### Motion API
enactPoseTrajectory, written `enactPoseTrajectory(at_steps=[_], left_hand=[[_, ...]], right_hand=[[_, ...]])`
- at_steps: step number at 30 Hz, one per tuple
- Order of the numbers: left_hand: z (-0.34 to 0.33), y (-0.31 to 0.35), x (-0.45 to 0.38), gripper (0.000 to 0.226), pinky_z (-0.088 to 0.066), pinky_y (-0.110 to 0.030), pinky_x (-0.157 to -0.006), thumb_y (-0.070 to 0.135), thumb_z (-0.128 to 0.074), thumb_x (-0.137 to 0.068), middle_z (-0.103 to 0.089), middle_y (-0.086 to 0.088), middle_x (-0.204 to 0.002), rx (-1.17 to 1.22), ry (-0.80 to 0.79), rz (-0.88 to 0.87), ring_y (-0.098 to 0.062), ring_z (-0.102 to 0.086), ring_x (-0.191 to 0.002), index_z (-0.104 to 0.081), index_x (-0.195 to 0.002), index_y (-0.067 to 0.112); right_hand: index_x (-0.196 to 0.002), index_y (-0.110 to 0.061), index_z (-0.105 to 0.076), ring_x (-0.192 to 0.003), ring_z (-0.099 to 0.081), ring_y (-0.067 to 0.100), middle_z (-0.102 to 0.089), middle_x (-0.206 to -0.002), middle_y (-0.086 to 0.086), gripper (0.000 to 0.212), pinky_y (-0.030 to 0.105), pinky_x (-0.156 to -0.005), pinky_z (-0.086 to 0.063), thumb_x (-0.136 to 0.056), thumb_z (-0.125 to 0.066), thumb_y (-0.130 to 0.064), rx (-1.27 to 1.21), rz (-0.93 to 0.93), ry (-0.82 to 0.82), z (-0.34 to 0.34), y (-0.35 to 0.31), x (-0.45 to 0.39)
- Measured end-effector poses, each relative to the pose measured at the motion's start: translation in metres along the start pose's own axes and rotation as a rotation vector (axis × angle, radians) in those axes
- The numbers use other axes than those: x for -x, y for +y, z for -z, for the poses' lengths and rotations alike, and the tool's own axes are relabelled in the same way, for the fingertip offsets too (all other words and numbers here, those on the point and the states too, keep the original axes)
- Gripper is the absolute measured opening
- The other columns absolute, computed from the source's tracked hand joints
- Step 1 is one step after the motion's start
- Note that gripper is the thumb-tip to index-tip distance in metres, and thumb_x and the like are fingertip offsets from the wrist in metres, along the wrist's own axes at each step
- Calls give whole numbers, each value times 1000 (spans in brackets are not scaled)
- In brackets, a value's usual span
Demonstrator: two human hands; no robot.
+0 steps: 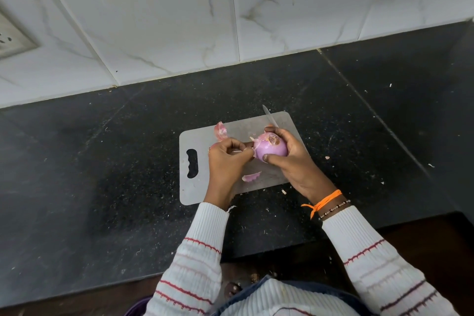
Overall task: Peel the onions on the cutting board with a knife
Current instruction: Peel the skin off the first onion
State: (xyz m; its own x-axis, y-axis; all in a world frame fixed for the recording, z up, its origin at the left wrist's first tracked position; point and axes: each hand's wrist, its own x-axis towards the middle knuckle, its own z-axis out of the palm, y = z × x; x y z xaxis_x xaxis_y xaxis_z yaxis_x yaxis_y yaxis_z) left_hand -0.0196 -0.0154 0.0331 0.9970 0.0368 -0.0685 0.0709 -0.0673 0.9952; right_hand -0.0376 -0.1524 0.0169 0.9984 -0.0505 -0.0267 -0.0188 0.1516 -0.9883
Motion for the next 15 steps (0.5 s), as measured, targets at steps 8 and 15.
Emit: enactPoseTrajectory(at_steps=[8,15], left_hand=[[-5,3,5,13,-58,-28,-67,3,-69,-80,-67,-17,-84,214,-4,134,-23,-66,-76,-63,-90,0],[0,2,2,7,-56,-18,-64,-7,-62,-82,-68,-11,-70,278,-56,92,-12,-65,-60,-62,-87,-12]], right_hand=[[-112,-25,-53,-120,-52,22,-45,-134,8,54,39,-99,-47,-76,-60,14,-92,-32,25,-5,4,-2],[-117,-13,-53,-86,-55,15,-57,-110,9,39,17,-60,-44,-84,-44,5,-578,-205,53,-1,4,-6]])
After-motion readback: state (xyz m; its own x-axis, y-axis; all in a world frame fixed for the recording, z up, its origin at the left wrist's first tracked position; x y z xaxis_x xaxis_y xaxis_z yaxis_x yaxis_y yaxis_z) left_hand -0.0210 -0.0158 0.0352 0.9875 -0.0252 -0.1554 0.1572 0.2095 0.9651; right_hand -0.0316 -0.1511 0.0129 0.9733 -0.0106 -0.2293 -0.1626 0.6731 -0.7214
